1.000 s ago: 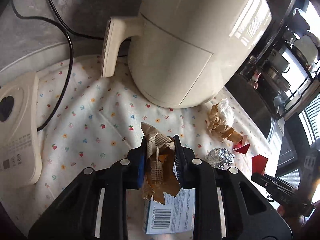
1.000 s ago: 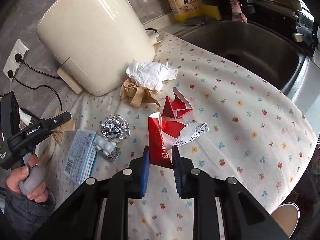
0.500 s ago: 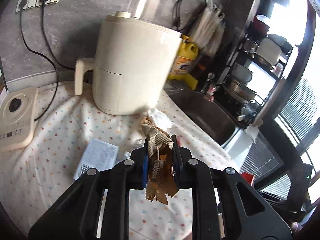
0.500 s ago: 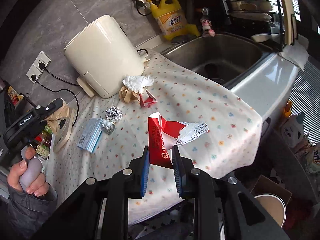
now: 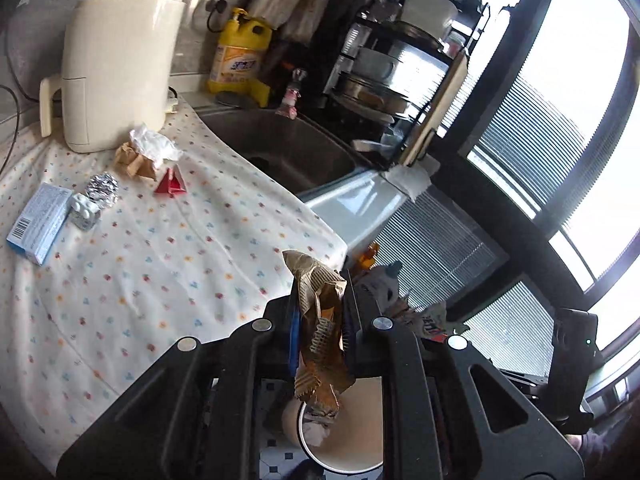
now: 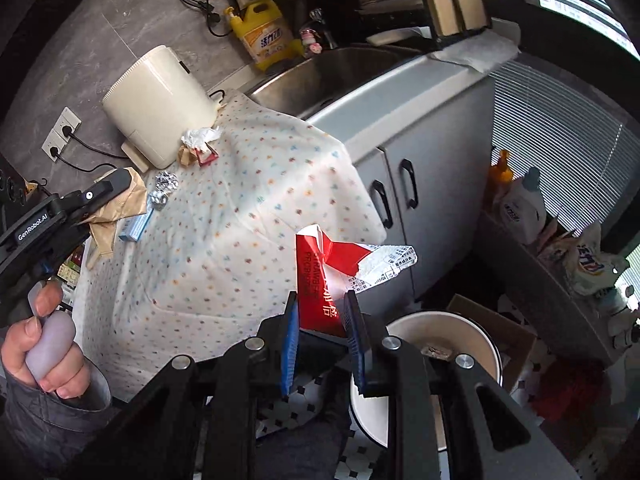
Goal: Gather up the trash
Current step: 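Carry the brown wrapper and red packet over the trash bin and open both tools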
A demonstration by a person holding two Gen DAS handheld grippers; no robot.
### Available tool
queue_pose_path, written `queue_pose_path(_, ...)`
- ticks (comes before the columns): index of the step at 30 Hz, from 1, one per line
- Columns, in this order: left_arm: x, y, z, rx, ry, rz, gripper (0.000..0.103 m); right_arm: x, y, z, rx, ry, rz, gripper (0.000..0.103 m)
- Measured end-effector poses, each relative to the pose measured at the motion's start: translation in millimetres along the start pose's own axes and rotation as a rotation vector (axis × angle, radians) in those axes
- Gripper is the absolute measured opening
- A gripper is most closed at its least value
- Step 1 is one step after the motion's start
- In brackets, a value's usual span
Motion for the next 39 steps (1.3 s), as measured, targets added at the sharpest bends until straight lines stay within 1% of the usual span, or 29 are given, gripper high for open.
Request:
queue_pose_path(5,34.4,-40.0,22.8,0.031,0.054,0.053,0.017,28.4,-40.3,-3.2,0.029,0.043,0.021,0.024)
queue_pose_path(9,66.9,-56.2,46.2,0.057,0.117,0.043,0.018,47.9,-62.0,0.6,0.042,0.083,0.012,0.025)
queue_pose_path(11,83.6,-60.8,56.2,0.059,0.149,0.033,0.018,58.1,-70.1,6.3,0.045,0.123,0.007,0.025)
queue_pose_path(12,90.6,-63.3,60.0,0.056,0.160,0.028,0.018,62.8,-74.0,8.7,0.042,0.142,0.010,0.032)
queue_pose_path(13,97.4,-65.3,63.2,0.055,0.172,0.022,0.018,67.2,-78.6,9.1,0.044,0.154,0.017,0.046)
queue_pose_path(15,109.2,-66.6,69.4,0.055,0.199,0.002,0.019,71.3,-88.5,7.2,0.049,0.158,0.032,0.059)
queue_pose_path(18,121.0,-71.4,75.8,0.052,0.228,-0.006,0.019,69.7,-101.7,0.4,0.056,0.145,0.046,0.059)
queue_pose_path(20,125.0,-77.1,80.7,0.059,0.251,-0.003,0.020,66.1,-109.6,-5.4,0.062,0.131,0.067,0.062)
queue_pose_path(23,130.2,-89.9,88.4,0.077,0.283,0.020,0.020,62.0,-122.0,-15.2,0.081,0.102,0.095,0.071)
queue_pose_path(24,131.9,-96.2,91.1,0.088,0.295,0.031,0.021,61.3,-126.8,-18.9,0.091,0.095,0.110,0.076)
queue_pose_path(25,134.3,-101.7,93.7,0.099,0.308,0.041,0.021,60.6,-131.3,-22.3,0.097,0.088,0.125,0.079)
queue_pose_path(28,142.2,-118.2,104.1,0.140,0.362,0.067,0.023,58.6,-141.3,-35.9,0.112,0.056,0.160,0.082)
queue_pose_path(29,145.0,-123.3,106.6,0.147,0.379,0.078,0.026,57.8,-143.8,-40.5,0.117,0.043,0.170,0.082)
queue_pose_path(31,152.8,-135.2,112.9,0.177,0.430,0.105,0.037,57.6,-148.7,-48.8,0.128,0.021,0.193,0.083)
queue_pose_path(33,158.1,-144.4,116.6,0.182,0.457,0.142,0.060,58.3,-153.7,-56.1,0.140,0.000,0.220,0.085)
queue_pose_path(34,159.0,-146.8,117.4,0.186,0.463,0.152,0.066,58.6,-156.0,-58.9,0.144,-0.007,0.234,0.085)
queue_pose_path(35,158.2,-148.4,117.6,0.201,0.469,0.152,0.074,59.0,-158.4,-61.2,0.147,-0.013,0.248,0.085)
queue_pose_path(37,153.6,-146.6,115.9,0.226,0.466,0.144,0.080,59.9,-161.4,-63.6,0.156,-0.021,0.269,0.085)
queue_pose_path(38,150.3,-145.2,115.4,0.235,0.462,0.138,0.085,60.0,-161.9,-64.1,0.160,-0.023,0.276,0.085)
queue_pose_path(39,146.4,-142.8,114.1,0.244,0.456,0.132,0.087,60.2,-161.8,-64.1,0.163,-0.025,0.281,0.085)
Point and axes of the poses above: each gripper's, at about its wrist camera, not at the fingertips, and z roughly the way its jaws point, y to its left, x to its underside, the point moved 5 cm from there along z, roughly the way its jaws point, and after that the axes turned 4 degrees about y, right-handed, at the moved point
